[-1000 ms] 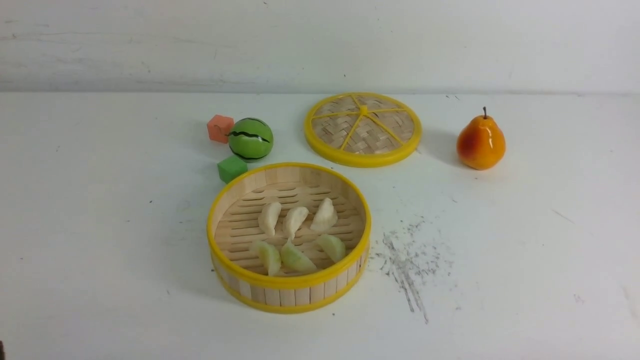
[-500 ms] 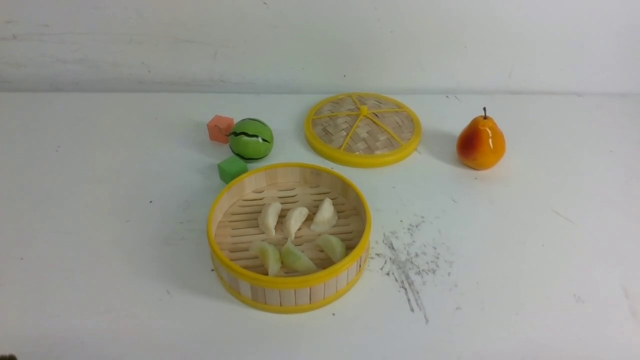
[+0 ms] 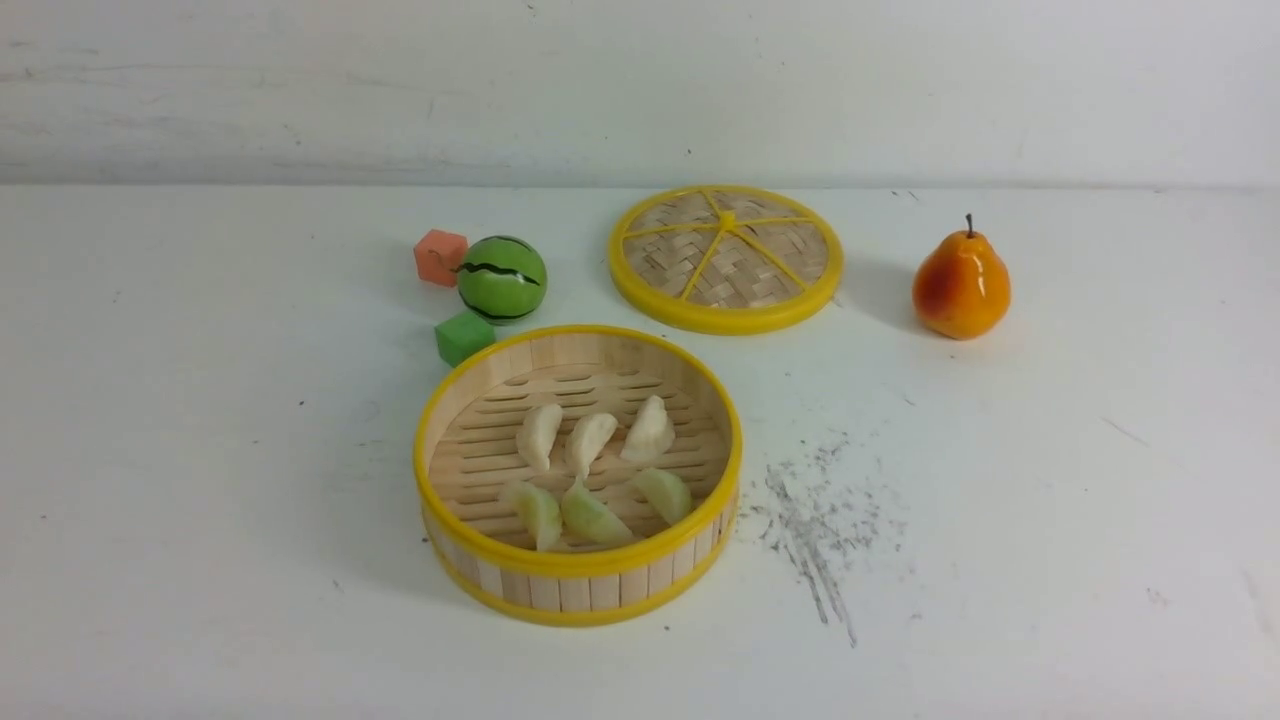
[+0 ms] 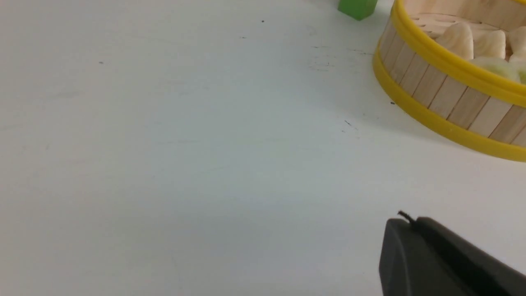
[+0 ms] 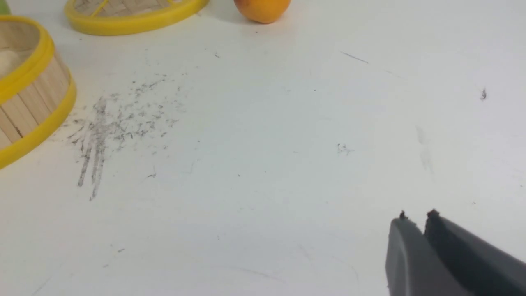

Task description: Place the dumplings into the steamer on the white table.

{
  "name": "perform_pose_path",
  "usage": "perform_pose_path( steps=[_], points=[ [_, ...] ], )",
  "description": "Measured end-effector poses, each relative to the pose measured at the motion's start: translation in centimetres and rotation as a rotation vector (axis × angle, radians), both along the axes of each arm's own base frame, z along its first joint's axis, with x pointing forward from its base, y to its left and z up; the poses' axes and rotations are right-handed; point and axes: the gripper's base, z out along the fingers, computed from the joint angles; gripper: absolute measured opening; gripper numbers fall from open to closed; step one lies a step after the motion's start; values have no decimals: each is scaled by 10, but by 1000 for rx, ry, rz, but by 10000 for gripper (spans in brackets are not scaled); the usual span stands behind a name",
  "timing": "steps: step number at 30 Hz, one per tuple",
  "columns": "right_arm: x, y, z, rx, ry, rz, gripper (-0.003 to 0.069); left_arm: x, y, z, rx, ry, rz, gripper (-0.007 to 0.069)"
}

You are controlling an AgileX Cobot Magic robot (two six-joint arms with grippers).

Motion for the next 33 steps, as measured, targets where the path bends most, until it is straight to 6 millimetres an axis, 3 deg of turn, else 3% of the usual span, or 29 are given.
perform_pose_path(
  steps=[33],
  points=[
    [0, 0, 0, 1, 0, 0, 104, 0, 0, 0, 2, 0, 0, -14]
  ],
)
